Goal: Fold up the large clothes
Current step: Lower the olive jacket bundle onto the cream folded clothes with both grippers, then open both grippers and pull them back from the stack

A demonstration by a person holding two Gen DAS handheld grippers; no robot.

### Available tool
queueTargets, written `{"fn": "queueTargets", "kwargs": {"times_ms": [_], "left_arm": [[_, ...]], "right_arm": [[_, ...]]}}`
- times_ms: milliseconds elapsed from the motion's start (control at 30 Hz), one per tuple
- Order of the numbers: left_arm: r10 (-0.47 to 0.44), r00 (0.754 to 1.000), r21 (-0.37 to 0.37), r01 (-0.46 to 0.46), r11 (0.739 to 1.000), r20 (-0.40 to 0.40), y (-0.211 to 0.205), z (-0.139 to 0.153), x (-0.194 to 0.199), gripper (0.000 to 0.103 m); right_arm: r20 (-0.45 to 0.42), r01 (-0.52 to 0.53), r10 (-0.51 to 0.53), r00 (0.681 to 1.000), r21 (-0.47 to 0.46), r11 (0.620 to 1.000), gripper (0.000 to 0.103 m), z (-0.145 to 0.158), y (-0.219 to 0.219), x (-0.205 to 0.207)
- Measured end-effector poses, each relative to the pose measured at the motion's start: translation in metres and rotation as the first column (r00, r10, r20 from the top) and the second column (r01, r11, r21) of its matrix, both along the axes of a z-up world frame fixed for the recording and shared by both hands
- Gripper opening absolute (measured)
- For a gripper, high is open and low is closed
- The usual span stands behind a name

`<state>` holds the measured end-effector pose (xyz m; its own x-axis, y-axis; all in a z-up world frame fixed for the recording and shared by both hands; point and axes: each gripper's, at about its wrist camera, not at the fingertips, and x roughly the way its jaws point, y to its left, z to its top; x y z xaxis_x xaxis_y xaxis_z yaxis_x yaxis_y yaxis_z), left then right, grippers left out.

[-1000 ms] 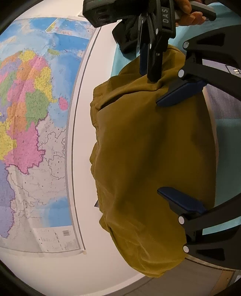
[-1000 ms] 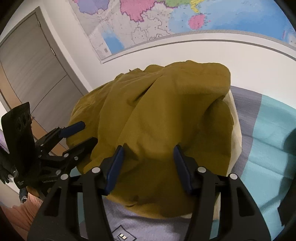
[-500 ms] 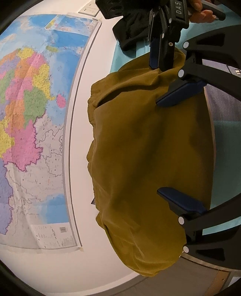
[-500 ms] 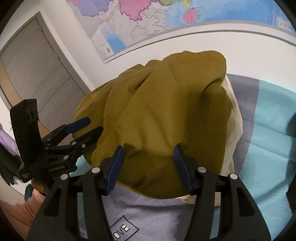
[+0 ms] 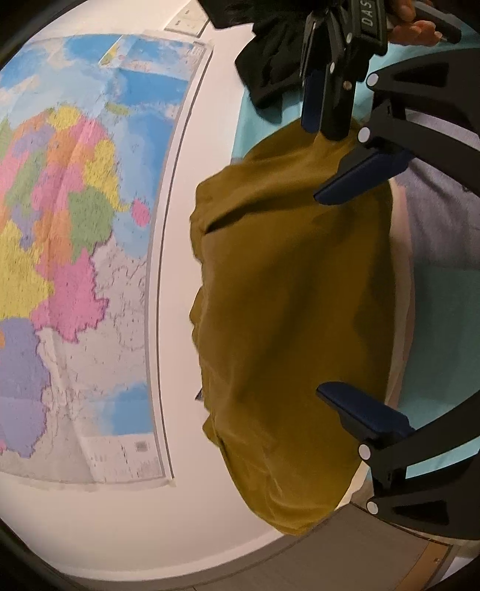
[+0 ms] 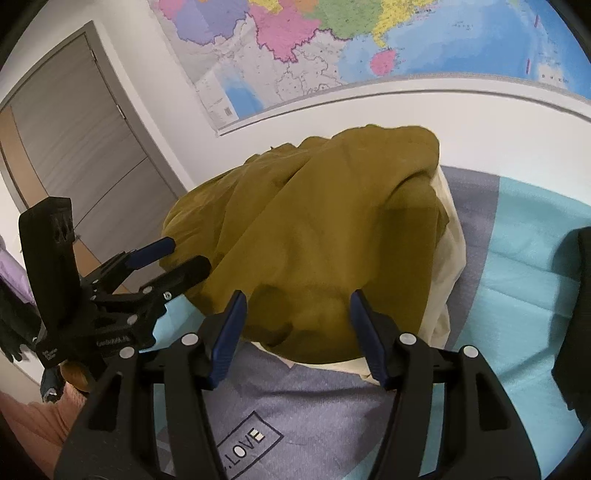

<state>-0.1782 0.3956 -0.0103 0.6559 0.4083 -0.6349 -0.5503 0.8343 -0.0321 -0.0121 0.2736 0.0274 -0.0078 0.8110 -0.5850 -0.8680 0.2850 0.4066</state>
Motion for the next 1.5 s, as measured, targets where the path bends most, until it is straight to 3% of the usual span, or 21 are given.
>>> {"fn": "queueTargets", "kwargs": {"times_ms": [167,300,533,867,1233,1500], "left_arm": [[0.007,1.0,-0.005,-0.007,1.0,-0.029,-0.004,-0.013,0.006,0.093],[0.017,1.0,-0.009,-0.017,1.0,-0.015,-0.007,-0.011,0.003,0.093],[0.053,0.998,-0.07,-0.051,0.996,0.028,-0.016,-0.005,-0.007,0.096],[0.094,0.995,-0.035,-0.093,0.995,0.03,-0.039,0.002,-0.017,0.096],[0.133,0.991,-0.057,-0.132,0.99,0.012,-0.056,-0.001,-0.029,0.096],[0.155,0.988,-0.052,-0.154,0.987,0.011,-0.065,-0.001,-0.038,0.096]], "right_arm": [[-0.047,0.01,-0.011,0.999,-0.016,1.0,0.057,-0.01,0.004,0.006],[-0.038,0.017,-0.017,0.999,-0.007,1.0,0.057,-0.006,-0.004,0.004],[0.014,0.035,-0.035,0.999,0.015,0.999,0.063,0.004,-0.02,-0.006],[0.083,0.06,-0.063,0.995,0.028,0.998,0.07,0.013,-0.04,-0.017],[0.155,0.071,-0.075,0.985,0.032,0.997,0.083,0.018,-0.055,-0.036],[0.197,0.063,-0.07,0.978,0.037,0.997,0.088,0.021,-0.065,-0.048]]}}
